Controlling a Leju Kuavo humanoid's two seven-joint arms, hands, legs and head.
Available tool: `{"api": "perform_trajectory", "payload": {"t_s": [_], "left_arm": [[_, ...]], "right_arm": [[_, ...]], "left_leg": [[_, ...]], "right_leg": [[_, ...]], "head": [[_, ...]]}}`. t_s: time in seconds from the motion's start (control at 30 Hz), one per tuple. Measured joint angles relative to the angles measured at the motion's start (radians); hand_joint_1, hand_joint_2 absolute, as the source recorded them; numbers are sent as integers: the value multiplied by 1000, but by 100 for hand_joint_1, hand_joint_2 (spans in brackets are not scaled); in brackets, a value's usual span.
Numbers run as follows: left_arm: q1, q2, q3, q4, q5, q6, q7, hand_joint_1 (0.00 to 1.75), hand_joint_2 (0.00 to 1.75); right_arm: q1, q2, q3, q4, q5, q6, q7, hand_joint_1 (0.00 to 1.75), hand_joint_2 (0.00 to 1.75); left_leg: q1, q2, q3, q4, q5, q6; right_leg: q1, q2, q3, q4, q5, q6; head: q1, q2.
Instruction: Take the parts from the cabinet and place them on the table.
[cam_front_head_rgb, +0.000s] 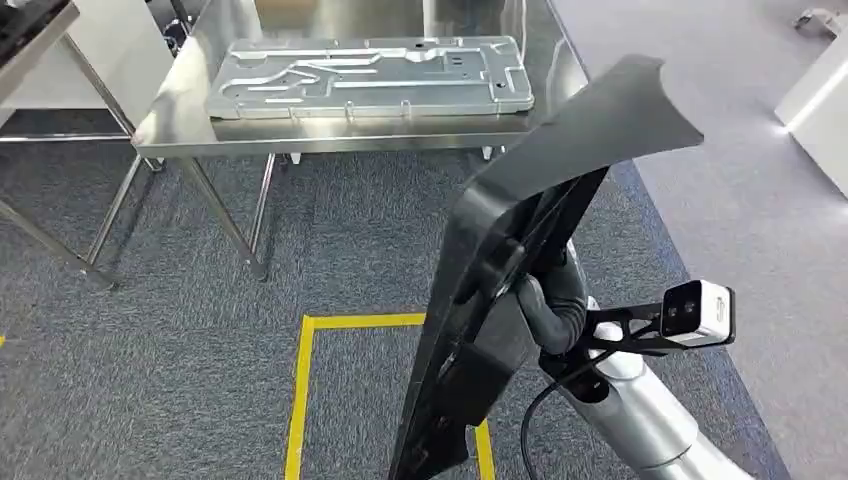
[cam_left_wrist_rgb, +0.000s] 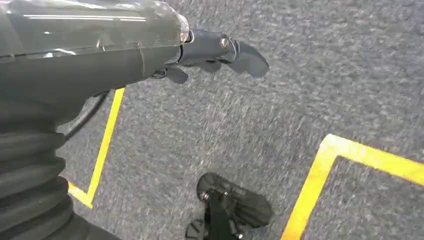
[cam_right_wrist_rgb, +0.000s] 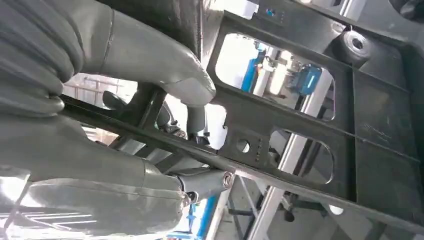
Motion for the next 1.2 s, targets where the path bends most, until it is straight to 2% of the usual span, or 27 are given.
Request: {"api": "perform_trajectory", "payload": {"t_s": [0.07, 0.13, 0.17, 0.23, 0.27, 0.3, 0.33, 0.4, 0.43, 0.47, 0.5, 0.53, 0.6, 0.63, 0.67, 0.77, 0.8, 0.83, 0.87, 0.93, 1.0, 1.03, 1.07, 1.1, 1.13, 1.17, 1.2], "left_arm": [[3, 0, 0, 0, 0, 0, 0, 0, 175], [2, 0, 0, 0, 1, 0, -1, 0, 175], [1, 1, 0, 0, 3, 0, -3, 0, 175], [2, 0, 1, 0, 5, 1, -6, 0, 175], [4, 0, 2, 0, 6, 1, -6, 0, 175], [5, 0, 2, 0, 8, 2, -7, 0, 175], [7, 0, 4, 0, 10, 2, -7, 0, 175], [6, -2, 5, 0, 11, 2, -8, 0, 175], [6, -2, 5, 0, 11, 2, -9, 0, 175], [3, -2, 5, 0, 10, 2, -10, 0, 175], [2, -2, 5, 0, 10, 1, -10, 0, 175], [3, -2, 5, 0, 10, 1, -11, 0, 175], [2, 0, 5, 0, 10, 1, -11, 0, 175], [1, 2, 5, 0, 9, 1, -12, 0, 175], [-1, 1, 5, 0, 8, 1, -12, 0, 175], [2, 1, 5, 0, 6, 0, -12, 0, 175], [6, 2, 5, 0, 6, 0, -12, 0, 175], [7, 2, 5, 0, 6, 0, -12, 0, 175], [8, 2, 6, 0, 6, 0, -12, 0, 175], [7, 2, 6, 0, 6, 0, -13, 0, 175], [5, 5, 6, 0, 5, 1, -15, 0, 175], [7, 5, 6, 0, 5, 1, -16, 0, 175], [12, 8, 6, -1, 5, 2, -16, 0, 175], [12, 8, 6, -1, 6, 2, -17, 0, 175], [11, 8, 6, -1, 6, 2, -18, 0, 175], [8, 8, 6, -1, 6, 3, -19, 0, 175], [7, 8, 6, -1, 6, 5, -21, 0, 175]], "right_arm": [[1, -3, 1, 0, 0, -3, -1, 175, 175], [0, -11, 1, -1, 1, -2, -9, 175, 175], [0, -14, 1, -2, 3, 2, -22, 175, 175], [13, -22, 2, -2, 15, 9, -33, 175, 175], [20, -26, 3, -2, 18, 11, -33, 175, 175], [25, -28, 3, -1, 19, 13, -33, 175, 175], [24, -30, 3, -1, 20, 15, -33, 175, 175], [21, -32, 3, -2, 21, 17, -33, 175, 175], [18, -33, 3, -1, 19, 16, -33, 175, 175], [13, -33, 4, 0, 16, 13, -32, 175, 175], [12, -33, 4, 0, 13, 11, -31, 175, 175], [13, -33, 4, 0, 11, 9, -31, 175, 175], [11, -34, 4, -1, 10, 10, -31, 175, 175], [8, -35, 4, -2, 9, 10, -31, 175, 175], [3, -35, 4, -2, 8, 10, -31, 175, 175], [4, -36, 6, -2, 8, 10, -31, 175, 175], [5, -36, 6, -2, 8, 10, -31, 175, 175], [5, -36, 6, -2, 8, 10, -31, 175, 175], [5, -36, 6, -2, 8, 10, -31, 175, 175], [5, -36, 6, -2, 8, 10, -31, 175, 175], [5, -36, 7, -2, 8, 9, -31, 175, 175], [8, -36, 7, -2, 9, 6, -32, 175, 175], [15, -36, 7, -3, 15, 3, -33, 175, 175], [18, -36, 7, -4, 21, 3, -34, 175, 175], [22, -37, 6, -6, 26, 4, -34, 175, 175], [21, -37, 6, -9, 29, 6, -34, 175, 175], [22, -37, 6, -11, 32, 6, -34, 175, 175]], "left_leg": [[1, 0, 6, -8, 1, 14], [7, 0, 25, -16, 5, 22], [7, 0, 25, -15, 4, 25], [7, 0, 26, -15, 0, 28], [7, 0, 28, -15, -3, 27], [8, 0, 33, -15, -8, 25], [9, 0, 40, -14, -13, 22], [11, 0, 64, -14, -29, 13], [11, 0, 64, -15, -37, 8], [8, 0, 69, -11, -41, 1], [7, 1, 65, -14, -45, -6], [7, 2, 76, -10, -47, -13], [7, 4, 77, -3, -54, -21], [12, 2, 70, 31, -59, -23], [12, 1, 35, 95, -75, -25], [12, 1, -106, 299, -162, -29], [12, 1, -128, 309, -154, -29], [11, 1, -126, 274, -118, -25], [10, 1, -109, 211, -69, -19], [2, 1, -54, 33, 57, 1], [-8, -1, -54, 27, -13, 6], [-10, -1, -47, 18, 14, 13], [-10, -1, -43, 10, 27, 20], [-5, -3, -20, 2, 32, 25], [-1, -1, -6, -7, 33, 27], [0, -1, 1, -10, 31, 31], [0, -1, 3, -10, 27, 35]], "right_leg": [[0, 0, 3, 16, 12, 14], [-5, -4, -14, 56, -18, 23], [-5, -5, -46, 114, -51, 26], [-10, -5, -136, 270, -116, 37], [-12, -6, -168, 315, -124, 38], [-15, -7, -177, 309, -103, 39], [-17, -8, -161, 261, -64, 41], [-20, -12, -86, 86, 47, 41], [-20, -16, -62, 27, 67, 38], [-10, -21, -63, 12, 12, 31], [-8, -21, -63, 20, 23, 15], [-9, -19, -63, 18, 38, 9], [-13, -16, -42, 11, 31, -6], [-12, -17, -31, 7, 27, -13], [-12, -17, -25, 7, 21, -20], [-5, -13, -11, 7, 4, -27], [-3, -10, -2, 7, -4, -28], [-1, -6, 9, 7, -11, -27], [1, -5, 21, 7, -19, -26], [5, -5, 47, 6, -37, -24], [3, -2, 47, 4, -46, -13], [2, -2, 49, 2, -50, -6], [3, -3, 57, 18, -41, 1], [5, -3, 65, 20, -45, 7], [-1, -5, 61, 39, -54, 10], [-1, -6, 38, 86, -66, 12], [-3, -6, -3, 150, -89, 17]], "head": [[0, 0], [0, 0], [0, 0], [0, 0], [0, 0], [0, 0], [0, 0], [0, 0], [0, 0], [1, 0], [0, 0], [0, 0], [0, 0], [0, 0], [0, 0], [0, 0], [0, 0], [0, 0], [0, 0], [0, 0], [0, 0], [0, 0], [0, 0], [0, 0], [0, 0], [0, 0], [0, 0]]}}
